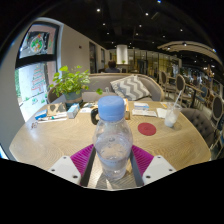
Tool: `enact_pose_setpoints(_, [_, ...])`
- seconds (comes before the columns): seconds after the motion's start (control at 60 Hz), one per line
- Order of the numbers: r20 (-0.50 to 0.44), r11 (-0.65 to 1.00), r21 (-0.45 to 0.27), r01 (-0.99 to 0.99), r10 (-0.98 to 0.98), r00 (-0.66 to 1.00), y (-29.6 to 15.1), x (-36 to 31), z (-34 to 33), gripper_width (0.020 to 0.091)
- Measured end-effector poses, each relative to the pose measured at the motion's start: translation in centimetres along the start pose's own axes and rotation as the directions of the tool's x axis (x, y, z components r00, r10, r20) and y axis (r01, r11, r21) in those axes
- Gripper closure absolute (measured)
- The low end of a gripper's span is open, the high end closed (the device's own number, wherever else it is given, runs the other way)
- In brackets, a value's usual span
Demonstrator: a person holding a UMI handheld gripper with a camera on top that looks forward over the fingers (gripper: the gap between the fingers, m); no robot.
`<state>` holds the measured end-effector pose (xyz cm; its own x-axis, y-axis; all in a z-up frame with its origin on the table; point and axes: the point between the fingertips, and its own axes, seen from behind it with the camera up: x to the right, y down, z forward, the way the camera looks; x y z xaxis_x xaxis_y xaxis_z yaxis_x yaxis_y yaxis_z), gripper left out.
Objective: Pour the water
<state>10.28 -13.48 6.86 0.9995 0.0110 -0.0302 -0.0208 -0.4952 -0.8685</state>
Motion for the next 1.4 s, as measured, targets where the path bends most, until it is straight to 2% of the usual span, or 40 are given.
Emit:
enact_pose_setpoints(0.05, [-0.015,1.0,0.02,-0.001,0.001,1.0,-0.3,0.4,0.3,0.0591])
enact_pose_setpoints(0.133, [-0.012,0.999,0.042,-0.02,0.021,1.0,-0.7,0.4,0.7,0.0627])
enact_pose_setpoints(0.2, [-0.005,0.998,0.055,-0.039,0.039,0.999,-0.8,0.4,0.7,0.0694])
enact_pose_setpoints(0.317, [-0.005,0.998,0.052,-0.033,0.033,0.999,-0.9,0.3,0.8,0.0751])
enact_pose_setpoints(0.333, [-0.004,0.998,0.052,-0.031,0.032,0.999,-0.9,0.3,0.8,0.0779])
enact_pose_setpoints(0.5, [-0.005,0.999,0.041,-0.022,0.022,1.0,-1.7,-0.8,0.3,0.0779])
enact_pose_setpoints(0.617, [0.039,0.999,0.041,-0.034,0.033,0.999,-3.9,-4.3,0.0,0.0779])
enact_pose_setpoints(0.767, [0.123,0.991,0.082,-0.105,0.095,0.988,-10.4,-10.8,-0.6,0.0779])
enact_pose_setpoints(0.867, [0.262,0.946,0.107,-0.306,0.27,0.926,-16.2,-15.5,-0.8,0.078])
enact_pose_setpoints(0.983, [0.429,0.802,0.024,-0.597,0.532,0.731,-22.3,-18.8,0.3,0.078])
enact_pose_setpoints(1.117, [0.516,0.54,-0.116,-0.833,0.75,0.414,-26.6,-17.8,3.0,0.0783])
enact_pose_setpoints(1.283, [0.476,0.127,-0.303,-0.944,0.879,-0.034,-26.8,-14.9,7.3,0.0784])
enact_pose_setpoints(1.4, [0.418,-0.071,-0.379,-0.923,0.876,-0.239,-25.2,-13.4,9.5,0.0784])
